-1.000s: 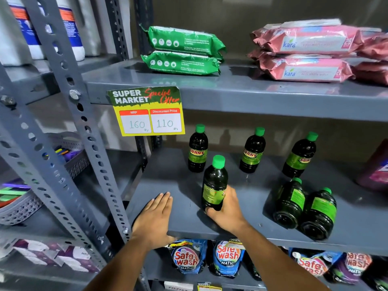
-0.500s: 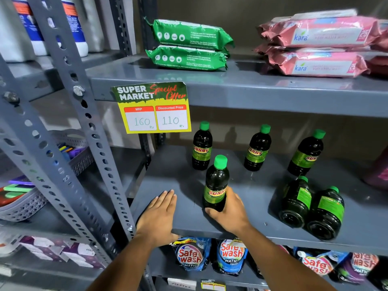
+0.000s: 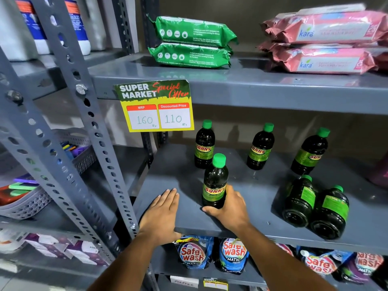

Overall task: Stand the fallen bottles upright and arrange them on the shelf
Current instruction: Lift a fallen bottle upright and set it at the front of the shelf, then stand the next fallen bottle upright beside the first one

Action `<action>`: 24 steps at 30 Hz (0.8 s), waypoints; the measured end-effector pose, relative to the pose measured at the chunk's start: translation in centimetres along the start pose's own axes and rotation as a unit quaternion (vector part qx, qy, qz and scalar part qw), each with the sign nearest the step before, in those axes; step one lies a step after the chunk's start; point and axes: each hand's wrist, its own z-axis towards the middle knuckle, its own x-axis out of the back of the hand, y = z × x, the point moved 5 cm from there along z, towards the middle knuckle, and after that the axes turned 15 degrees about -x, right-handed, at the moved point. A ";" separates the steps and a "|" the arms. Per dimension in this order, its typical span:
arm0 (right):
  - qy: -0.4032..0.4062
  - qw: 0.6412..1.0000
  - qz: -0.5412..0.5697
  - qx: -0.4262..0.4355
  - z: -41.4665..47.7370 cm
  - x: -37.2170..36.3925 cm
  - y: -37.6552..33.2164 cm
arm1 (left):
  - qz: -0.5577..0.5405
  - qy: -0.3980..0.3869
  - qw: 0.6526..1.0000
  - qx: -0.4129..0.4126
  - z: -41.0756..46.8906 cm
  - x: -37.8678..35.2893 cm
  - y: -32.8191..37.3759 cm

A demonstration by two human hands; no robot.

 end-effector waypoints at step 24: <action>0.006 0.998 -0.045 0.032 -1.4 -1.1 -1.3 | 0.004 0.011 1.000 0.000 0.1 -0.2 -0.2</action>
